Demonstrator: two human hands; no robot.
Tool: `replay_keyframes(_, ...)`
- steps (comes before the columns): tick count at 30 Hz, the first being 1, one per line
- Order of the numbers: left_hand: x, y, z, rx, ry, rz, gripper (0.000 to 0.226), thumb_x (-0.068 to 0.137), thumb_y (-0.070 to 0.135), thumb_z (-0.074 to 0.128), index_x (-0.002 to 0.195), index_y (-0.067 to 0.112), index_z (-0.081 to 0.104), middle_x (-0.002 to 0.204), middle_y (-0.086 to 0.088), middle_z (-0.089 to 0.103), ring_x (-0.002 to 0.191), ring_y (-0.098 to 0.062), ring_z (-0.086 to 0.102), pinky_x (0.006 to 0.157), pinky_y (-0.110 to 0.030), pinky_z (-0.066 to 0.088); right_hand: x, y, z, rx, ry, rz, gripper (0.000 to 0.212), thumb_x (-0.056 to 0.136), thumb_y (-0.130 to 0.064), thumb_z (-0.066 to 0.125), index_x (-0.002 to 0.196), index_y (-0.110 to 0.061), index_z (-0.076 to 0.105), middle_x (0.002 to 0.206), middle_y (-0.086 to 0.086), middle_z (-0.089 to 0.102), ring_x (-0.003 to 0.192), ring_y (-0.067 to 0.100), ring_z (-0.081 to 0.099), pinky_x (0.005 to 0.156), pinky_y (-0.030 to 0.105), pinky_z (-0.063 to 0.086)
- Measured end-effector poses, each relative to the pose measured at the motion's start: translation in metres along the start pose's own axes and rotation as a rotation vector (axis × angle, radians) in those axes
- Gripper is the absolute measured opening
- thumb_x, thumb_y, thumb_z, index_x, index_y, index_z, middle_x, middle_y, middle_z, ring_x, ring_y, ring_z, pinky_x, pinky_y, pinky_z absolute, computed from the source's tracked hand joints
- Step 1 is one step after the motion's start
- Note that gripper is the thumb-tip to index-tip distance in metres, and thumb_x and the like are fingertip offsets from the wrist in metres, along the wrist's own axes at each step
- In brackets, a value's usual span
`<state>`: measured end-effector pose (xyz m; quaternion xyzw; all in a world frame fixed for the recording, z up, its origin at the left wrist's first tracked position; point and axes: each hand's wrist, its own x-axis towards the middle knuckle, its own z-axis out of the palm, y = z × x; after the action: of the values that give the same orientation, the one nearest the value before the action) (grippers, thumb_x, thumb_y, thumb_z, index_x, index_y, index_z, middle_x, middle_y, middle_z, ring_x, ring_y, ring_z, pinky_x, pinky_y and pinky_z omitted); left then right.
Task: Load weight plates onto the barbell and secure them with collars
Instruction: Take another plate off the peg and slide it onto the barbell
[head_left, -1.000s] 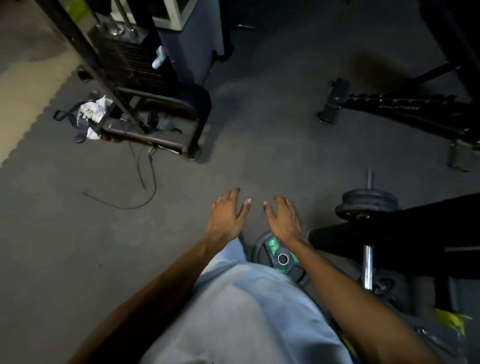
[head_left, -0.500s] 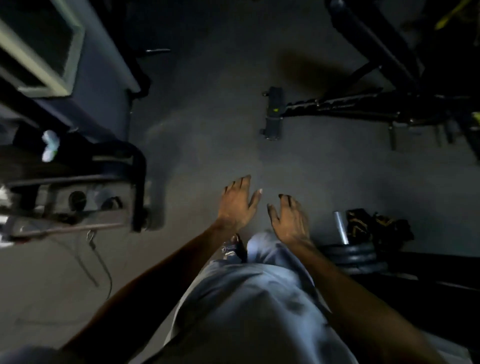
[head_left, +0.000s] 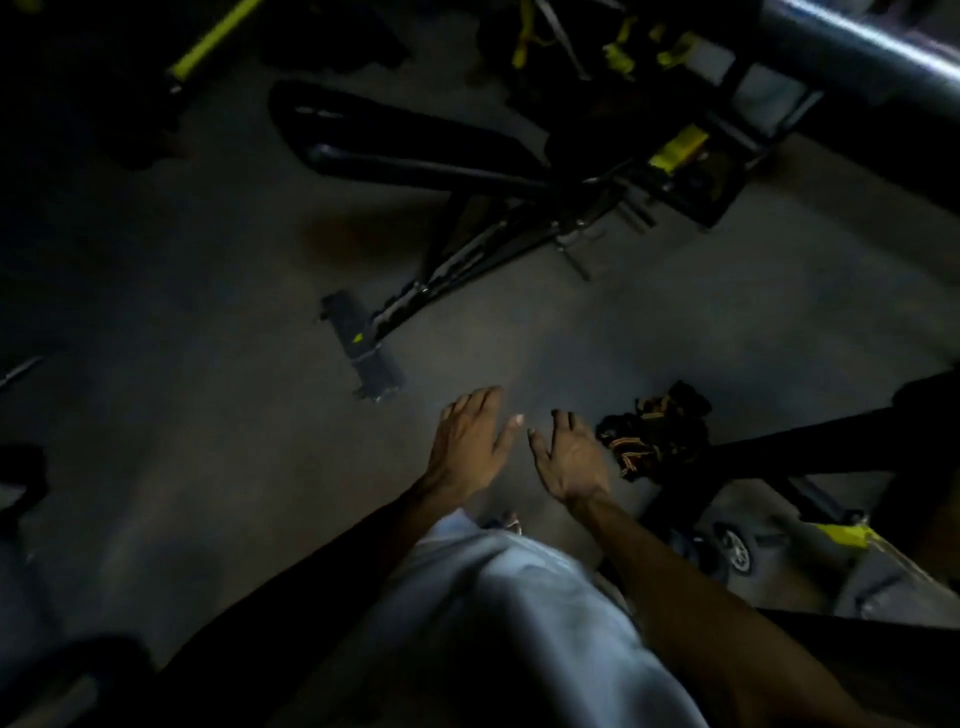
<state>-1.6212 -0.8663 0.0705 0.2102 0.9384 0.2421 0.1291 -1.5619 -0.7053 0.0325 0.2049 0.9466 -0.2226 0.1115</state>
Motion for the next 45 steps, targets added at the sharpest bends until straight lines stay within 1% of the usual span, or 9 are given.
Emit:
replay_keyframes(7,0.112,0.052,0.009,0.121,-0.274,0.309,0.063,0.104,0.054,0.034,0.128,0.004,0.064,0.124,-0.019,0.069,0.113,-0.039,0.063,0.1,-0.046,0.047,0.029,0.042,-0.037,0.113,0.178,0.361,0.054,0.101,-0.049,0.052,0.136,-0.007,0.052,0.138,0.02,0.057,0.126,0.04,0.054,0.101,0.046,0.049)
replay_keyframes(11,0.153,0.095,0.029,0.223,-0.453,0.637,0.052,0.11,0.045,0.044,0.142,0.007,0.055,0.14,-0.016,0.061,0.128,-0.035,0.056,0.106,-0.043,0.039,0.011,0.062,-0.039,0.206,0.24,0.648,0.059,0.097,-0.046,0.057,0.141,-0.007,0.049,0.143,0.019,0.053,0.13,0.04,0.051,0.102,0.048,0.049)
replay_keyframes(14,0.167,0.131,0.042,0.23,-0.588,0.874,0.053,0.108,0.045,0.044,0.146,0.009,0.053,0.143,-0.014,0.06,0.13,-0.035,0.056,0.109,-0.045,0.039,-0.015,0.065,-0.033,0.309,0.323,0.881,0.063,0.098,-0.044,0.058,0.146,-0.005,0.046,0.146,0.02,0.05,0.133,0.041,0.049,0.107,0.049,0.047)
replay_keyframes(19,0.174,0.168,0.07,0.271,-0.723,1.148,0.077,0.098,0.062,0.024,0.143,0.009,0.056,0.143,-0.013,0.06,0.128,-0.036,0.056,0.11,-0.049,0.042,-0.052,0.052,-0.003,0.477,0.443,1.247,0.061,0.098,-0.039,0.062,0.146,-0.004,0.048,0.145,0.024,0.053,0.13,0.044,0.053,0.103,0.047,0.047)
replay_keyframes(24,0.152,0.184,0.09,0.379,-0.886,1.389,0.071,0.102,0.056,0.034,0.148,0.006,0.053,0.148,-0.015,0.058,0.134,-0.037,0.055,0.112,-0.048,0.042,-0.076,0.022,0.03,0.606,0.593,1.535,0.049,0.095,-0.037,0.065,0.13,-0.005,0.054,0.136,0.022,0.058,0.126,0.044,0.054,0.097,0.05,0.05)
replay_keyframes(29,0.13,0.192,0.111,0.397,-0.948,1.579,0.055,0.109,0.041,0.05,0.15,0.006,0.049,0.152,-0.016,0.053,0.139,-0.035,0.051,0.117,-0.047,0.037,-0.082,0.021,0.051,0.723,0.716,1.633,0.053,0.094,-0.037,0.068,0.132,-0.004,0.054,0.135,0.024,0.058,0.122,0.046,0.057,0.095,0.051,0.052)
replay_keyframes(34,0.121,0.199,0.136,0.549,-0.968,1.694,0.062,0.108,0.039,0.05,0.16,0.007,0.037,0.169,-0.018,0.031,0.155,-0.034,0.032,0.13,-0.047,0.023,-0.084,0.037,0.065,0.837,0.769,1.68,0.056,0.091,-0.029,0.066,0.139,-0.003,0.052,0.136,0.024,0.058,0.123,0.044,0.056,0.101,0.05,0.051)
replay_keyframes(39,0.11,0.208,0.18,0.767,-0.998,1.78,0.072,0.106,0.039,0.05,0.166,0.01,0.022,0.174,-0.013,0.021,0.158,-0.029,0.025,0.131,-0.047,0.019,-0.076,0.059,0.088,0.941,0.756,1.675,0.072,0.088,-0.023,0.073,0.152,-0.005,0.043,0.147,0.023,0.051,0.132,0.043,0.053,0.109,0.049,0.048)
replay_keyframes(45,0.1,0.205,0.235,0.974,-1.029,1.867,0.09,0.1,0.035,0.059,0.168,0.011,0.005,0.176,-0.014,0.011,0.161,-0.03,0.019,0.132,-0.053,0.017,-0.057,0.08,0.105,0.979,0.771,1.712,0.075,0.093,-0.023,0.069,0.158,-0.006,0.035,0.158,0.021,0.042,0.139,0.041,0.05,0.109,0.047,0.048)
